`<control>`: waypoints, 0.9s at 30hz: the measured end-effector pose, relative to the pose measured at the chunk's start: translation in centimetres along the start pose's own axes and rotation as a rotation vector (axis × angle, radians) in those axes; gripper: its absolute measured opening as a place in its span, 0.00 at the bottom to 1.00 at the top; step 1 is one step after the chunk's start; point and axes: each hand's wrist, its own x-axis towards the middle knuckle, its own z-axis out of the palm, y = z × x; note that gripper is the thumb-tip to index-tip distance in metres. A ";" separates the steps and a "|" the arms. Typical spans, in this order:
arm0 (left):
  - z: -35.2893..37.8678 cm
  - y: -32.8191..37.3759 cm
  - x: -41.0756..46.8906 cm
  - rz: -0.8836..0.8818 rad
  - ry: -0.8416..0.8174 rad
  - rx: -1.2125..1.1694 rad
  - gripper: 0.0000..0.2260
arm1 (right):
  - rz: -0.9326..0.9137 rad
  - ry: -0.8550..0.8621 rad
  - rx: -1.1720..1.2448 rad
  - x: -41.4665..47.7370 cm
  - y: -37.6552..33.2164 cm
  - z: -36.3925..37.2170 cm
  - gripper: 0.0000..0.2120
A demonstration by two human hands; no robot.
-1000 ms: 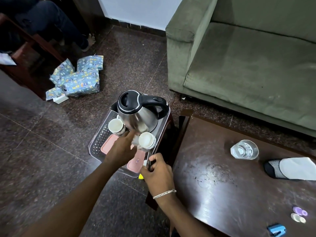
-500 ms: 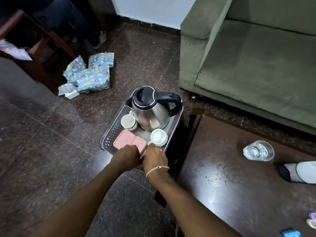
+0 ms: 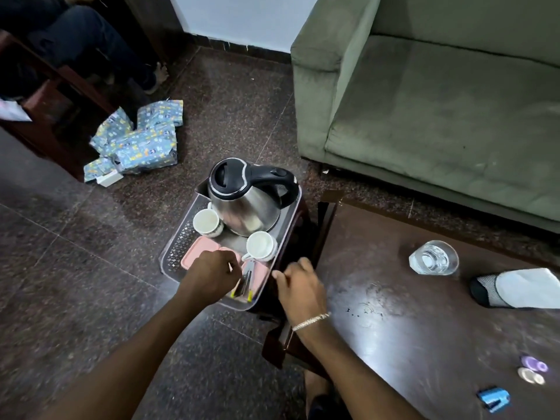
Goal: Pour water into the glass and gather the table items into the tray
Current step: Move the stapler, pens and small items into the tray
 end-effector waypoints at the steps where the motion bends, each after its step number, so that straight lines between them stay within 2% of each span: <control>1: -0.1 1.0 -0.2 0.053 0.050 -0.034 0.07 | 0.042 0.025 0.002 -0.7 1.8 -1.0 0.13; 3: 0.3 3.7 -0.4 0.174 0.092 -0.092 0.09 | 0.147 0.067 0.005 -2.2 6.2 -3.3 0.13; 8: 5.0 12.6 -1.0 0.348 0.022 -0.196 0.08 | 0.315 0.160 -0.020 -7.2 17.0 -8.9 0.11; 14: 14.8 25.1 -3.6 0.488 -0.243 -0.182 0.14 | 0.437 0.229 0.019 -13.0 27.2 -14.3 0.07; 20: 24.3 36.5 -8.1 0.590 -0.451 0.018 0.23 | 0.601 0.250 -0.023 -18.0 35.2 -18.8 0.05; 24: 28.5 40.2 -9.9 0.608 -0.533 0.116 0.26 | 0.662 0.126 -0.051 -20.0 38.9 -19.7 0.13; 27: 30.4 41.6 -10.4 0.612 -0.575 0.147 0.26 | 0.675 0.125 -0.044 -20.5 40.3 -19.9 0.16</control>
